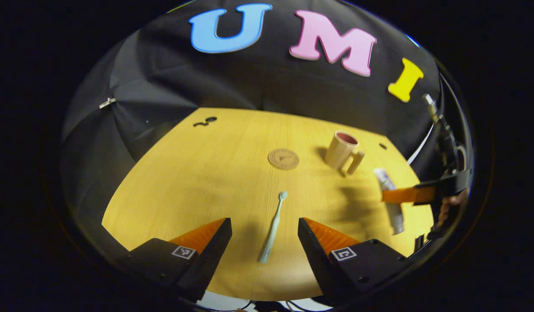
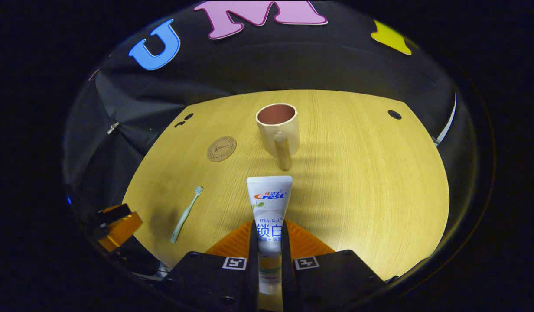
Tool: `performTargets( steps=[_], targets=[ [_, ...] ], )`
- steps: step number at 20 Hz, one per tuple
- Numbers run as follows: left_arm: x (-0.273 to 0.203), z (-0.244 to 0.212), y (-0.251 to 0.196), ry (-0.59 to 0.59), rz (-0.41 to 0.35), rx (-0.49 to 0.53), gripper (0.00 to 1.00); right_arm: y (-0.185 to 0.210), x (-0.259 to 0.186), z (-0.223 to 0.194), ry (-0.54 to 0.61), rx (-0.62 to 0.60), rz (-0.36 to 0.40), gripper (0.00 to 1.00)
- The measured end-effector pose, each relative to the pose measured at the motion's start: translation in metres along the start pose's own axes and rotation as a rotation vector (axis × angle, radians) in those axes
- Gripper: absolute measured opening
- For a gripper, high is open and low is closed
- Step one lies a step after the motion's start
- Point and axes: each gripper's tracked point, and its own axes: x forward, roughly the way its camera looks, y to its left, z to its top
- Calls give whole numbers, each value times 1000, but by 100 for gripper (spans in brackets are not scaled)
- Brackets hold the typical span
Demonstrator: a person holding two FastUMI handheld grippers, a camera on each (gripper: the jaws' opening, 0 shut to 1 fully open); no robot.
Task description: Put the toothbrush and toothpaste on the desktop into the cup, then pick up the cup and place it on the coaster on the desktop.
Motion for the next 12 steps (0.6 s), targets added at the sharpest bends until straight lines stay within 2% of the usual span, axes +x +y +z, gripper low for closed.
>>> performTargets(
  steps=[3, 7, 12],
  targets=[
    [31, -19, -5, 134, -12, 46, 97, -2, -19, 5, -36, 16, 2, 25],
    [56, -33, -5, 255, -2, 70, 97, -5, -37, 7, -79, 19, -1, 25],
    [68, -59, 2, 402, 16, 98, 90, -8, -43, 10, -113, 3, -8, 25]
  ],
)
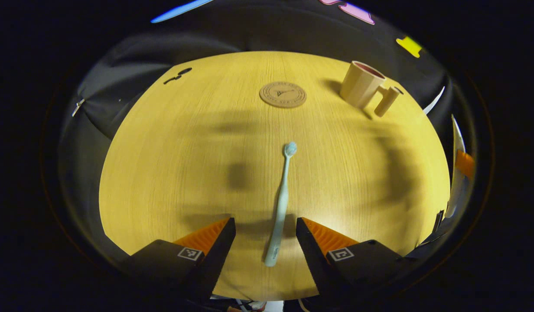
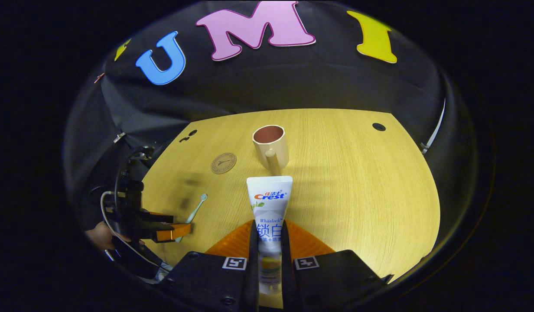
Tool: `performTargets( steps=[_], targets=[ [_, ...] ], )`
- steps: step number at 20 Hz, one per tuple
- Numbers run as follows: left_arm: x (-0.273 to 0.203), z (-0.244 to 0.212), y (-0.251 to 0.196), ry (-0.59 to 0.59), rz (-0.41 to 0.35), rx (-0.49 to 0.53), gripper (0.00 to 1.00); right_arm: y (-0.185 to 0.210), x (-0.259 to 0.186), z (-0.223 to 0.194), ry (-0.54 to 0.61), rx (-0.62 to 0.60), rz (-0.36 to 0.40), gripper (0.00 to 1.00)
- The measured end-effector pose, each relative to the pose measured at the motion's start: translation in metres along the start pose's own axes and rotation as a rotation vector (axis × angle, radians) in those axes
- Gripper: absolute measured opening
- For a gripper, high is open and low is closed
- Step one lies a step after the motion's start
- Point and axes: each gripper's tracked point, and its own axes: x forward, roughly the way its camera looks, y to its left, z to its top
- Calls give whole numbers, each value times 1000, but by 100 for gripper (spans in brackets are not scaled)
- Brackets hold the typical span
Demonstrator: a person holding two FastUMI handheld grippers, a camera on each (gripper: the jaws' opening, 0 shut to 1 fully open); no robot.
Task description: Put the toothbrush and toothpaste on the desktop into the cup, then pick up the cup and place it on the coaster on the desktop.
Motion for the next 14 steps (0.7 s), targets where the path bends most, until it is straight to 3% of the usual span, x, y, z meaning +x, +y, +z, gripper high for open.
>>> performTargets(
  steps=[5, 7, 8, 11, 14],
  targets=[
    [4, -4, -2, 82, -9, 29, 82, 0, 0, -1, -7, 10, 3, 25],
    [-1, -4, -6, 135, -29, 88, 67, -1, 0, -4, 13, 7, 9, 25],
    [3, -5, -8, 156, -41, 131, 51, -1, -1, -4, 20, 3, 8, 25],
    [0, 2, -14, 186, -40, 190, 20, 0, 2, -6, 30, 11, 15, 25],
    [4, 3, -16, 150, -42, 179, 9, 1, 1, -6, 22, 17, 18, 25]
  ],
)
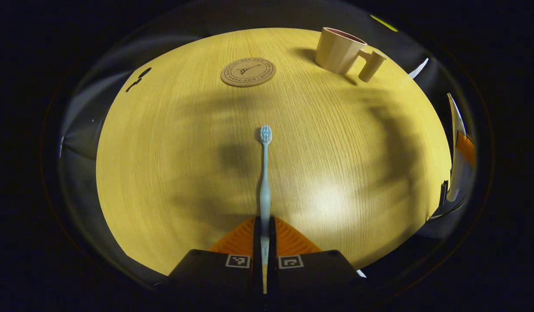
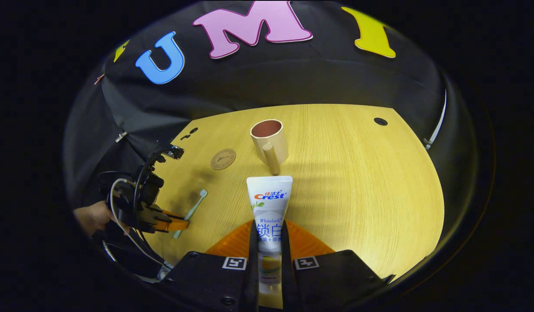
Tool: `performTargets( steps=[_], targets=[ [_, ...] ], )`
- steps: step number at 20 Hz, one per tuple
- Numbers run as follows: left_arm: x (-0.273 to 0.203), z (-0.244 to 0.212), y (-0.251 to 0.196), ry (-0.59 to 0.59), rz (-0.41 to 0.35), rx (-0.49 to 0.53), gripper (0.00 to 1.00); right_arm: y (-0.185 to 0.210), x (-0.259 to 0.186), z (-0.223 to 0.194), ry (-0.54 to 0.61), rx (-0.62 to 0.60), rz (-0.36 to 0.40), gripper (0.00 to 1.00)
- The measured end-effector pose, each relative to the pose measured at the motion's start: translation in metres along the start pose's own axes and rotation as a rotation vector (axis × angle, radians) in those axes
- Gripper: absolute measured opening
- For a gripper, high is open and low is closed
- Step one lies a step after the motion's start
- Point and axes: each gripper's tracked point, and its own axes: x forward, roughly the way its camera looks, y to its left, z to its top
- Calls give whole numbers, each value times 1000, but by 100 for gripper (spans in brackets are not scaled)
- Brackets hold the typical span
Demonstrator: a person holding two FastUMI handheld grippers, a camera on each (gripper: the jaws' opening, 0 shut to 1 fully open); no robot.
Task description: Put the toothbrush and toothpaste on the desktop into the cup, then pick up the cup and place it on the coaster on the desktop.
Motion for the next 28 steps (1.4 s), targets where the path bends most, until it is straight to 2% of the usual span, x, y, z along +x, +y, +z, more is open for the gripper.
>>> performTargets(
  steps=[5, 8, 14, 20, 23, 28],
  targets=[
    [-7, 5, -3, -140, -7, -82, 7, -2, -5, 10, -56, 2, 15, 25],
    [-20, 17, -6, -251, -9, -112, 6, 0, -14, 25, -128, -1, 23, 25],
    [-74, 54, -24, -474, -52, -149, 6, 9, -9, 107, -329, -14, 54, 25],
    [-125, 88, -40, -617, -84, -164, 6, 24, 6, 180, -536, -62, 105, 25],
    [-147, 106, -40, -696, -87, -178, 7, 26, 21, 207, -625, -93, 106, 24],
    [-168, 127, -43, -789, -84, -188, 6, 22, 63, 234, -703, -39, 111, 25]
  ],
)
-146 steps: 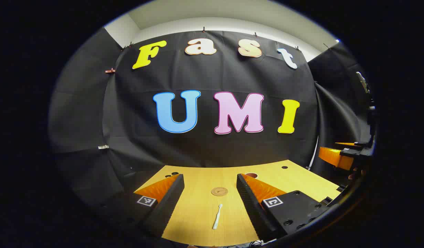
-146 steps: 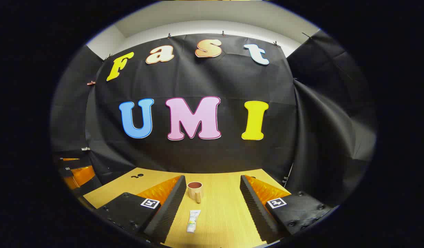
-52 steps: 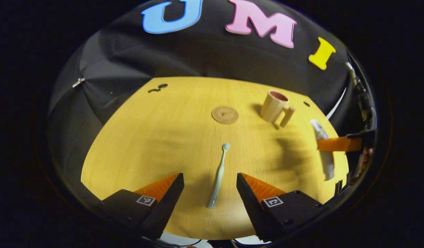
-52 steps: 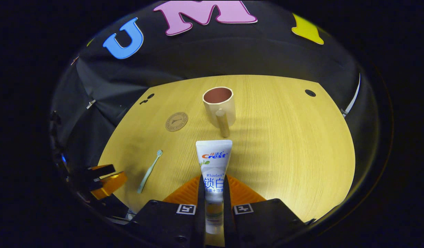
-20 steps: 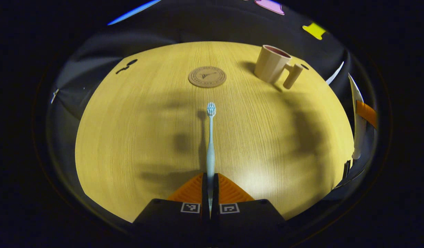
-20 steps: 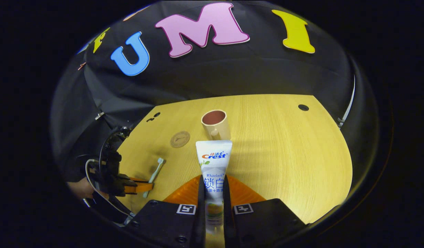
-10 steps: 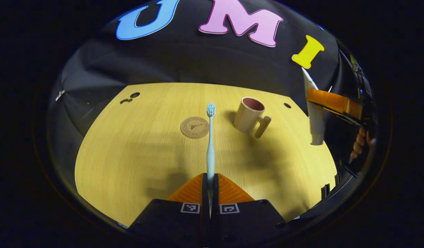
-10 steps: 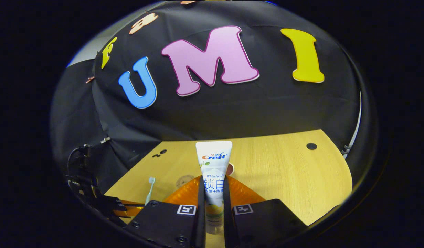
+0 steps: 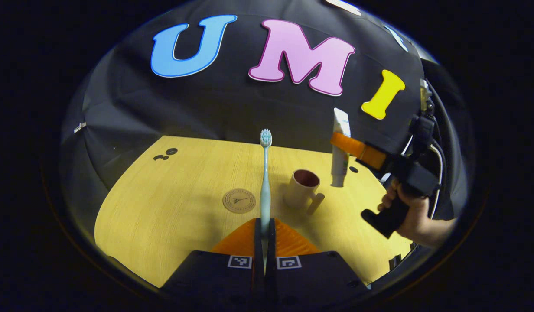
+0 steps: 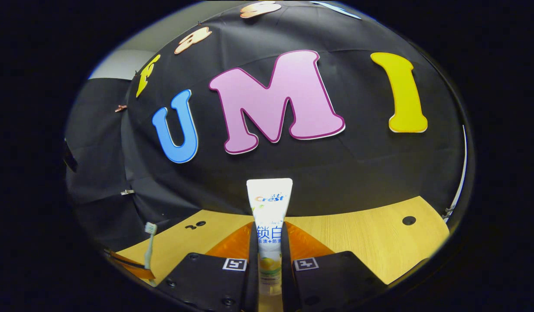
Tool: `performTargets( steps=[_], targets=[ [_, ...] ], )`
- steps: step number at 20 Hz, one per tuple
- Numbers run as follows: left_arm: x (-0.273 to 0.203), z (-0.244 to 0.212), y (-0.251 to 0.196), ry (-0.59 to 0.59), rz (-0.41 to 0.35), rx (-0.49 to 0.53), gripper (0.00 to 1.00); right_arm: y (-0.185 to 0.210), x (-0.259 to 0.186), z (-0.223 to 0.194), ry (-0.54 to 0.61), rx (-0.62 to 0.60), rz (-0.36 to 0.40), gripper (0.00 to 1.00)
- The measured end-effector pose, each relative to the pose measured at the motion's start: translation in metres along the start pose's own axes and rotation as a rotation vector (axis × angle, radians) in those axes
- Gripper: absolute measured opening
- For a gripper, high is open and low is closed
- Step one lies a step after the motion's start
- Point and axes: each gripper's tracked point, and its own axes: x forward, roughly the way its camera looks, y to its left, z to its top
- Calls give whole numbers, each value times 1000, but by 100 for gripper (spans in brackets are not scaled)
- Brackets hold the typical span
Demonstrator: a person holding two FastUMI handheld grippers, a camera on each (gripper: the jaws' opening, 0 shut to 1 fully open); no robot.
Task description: Put the toothbrush and toothpaste on the desktop into the cup, then pick up the cup and place it on the coaster on the desktop.
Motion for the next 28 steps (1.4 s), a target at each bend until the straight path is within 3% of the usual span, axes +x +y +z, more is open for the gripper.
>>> performTargets(
  steps=[2, 3, 8, 12, 19, 20, 21, 22, 23, 24, 26, 28],
  targets=[
    [-2, 5, -4, -29, -5, 3, 11, -5, 20, 0, -43, 13, -10, 24],
    [-2, 7, -6, -40, -12, -1, 6, -10, 30, -1, -60, 5, -17, 24],
    [4, 1, -7, -71, 7, 62, 6, -22, 59, -29, -57, -10, -38, 24],
    [7, -1, -16, -82, -10, 31, 6, -20, 65, -42, -57, -59, -24, 24],
    [13, 0, -33, -96, -41, 12, 6, -36, 58, -89, 36, -14, -58, 29],
    [13, 0, -35, -97, -45, 13, 6, -37, 57, -97, 54, -5, -60, 26],
    [13, 0, -38, -96, -50, 13, 6, -37, 55, -107, 82, 12, -55, 43],
    [15, 0, -39, -95, -53, 13, 6, -38, 51, -108, 89, 18, -57, 41],
    [15, 2, -42, -98, -58, 13, 6, -41, 49, -106, 85, 15, -59, 63],
    [17, 5, -44, -104, -65, 11, 6, -44, 46, -102, 80, 4, -68, 76],
    [23, 15, -54, -129, -87, 8, 6, -52, 38, -87, 61, -1, -75, 81],
    [35, 32, -63, -164, -115, 8, 6, -64, 24, -73, 52, -2, -99, 95]
  ],
)
